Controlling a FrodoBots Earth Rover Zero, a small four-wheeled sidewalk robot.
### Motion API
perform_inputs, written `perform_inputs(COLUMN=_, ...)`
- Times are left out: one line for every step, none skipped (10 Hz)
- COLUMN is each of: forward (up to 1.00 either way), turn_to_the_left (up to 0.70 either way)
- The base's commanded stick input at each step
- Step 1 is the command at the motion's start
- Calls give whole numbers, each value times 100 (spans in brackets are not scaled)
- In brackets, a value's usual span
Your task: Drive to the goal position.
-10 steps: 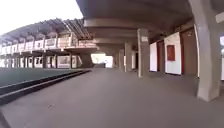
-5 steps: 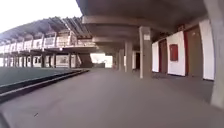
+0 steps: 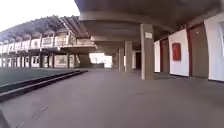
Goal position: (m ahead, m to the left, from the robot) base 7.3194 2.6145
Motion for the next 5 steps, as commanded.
perform_inputs(forward=70, turn_to_the_left=0)
perform_inputs(forward=70, turn_to_the_left=0)
perform_inputs(forward=70, turn_to_the_left=0)
perform_inputs(forward=70, turn_to_the_left=0)
perform_inputs(forward=70, turn_to_the_left=0)
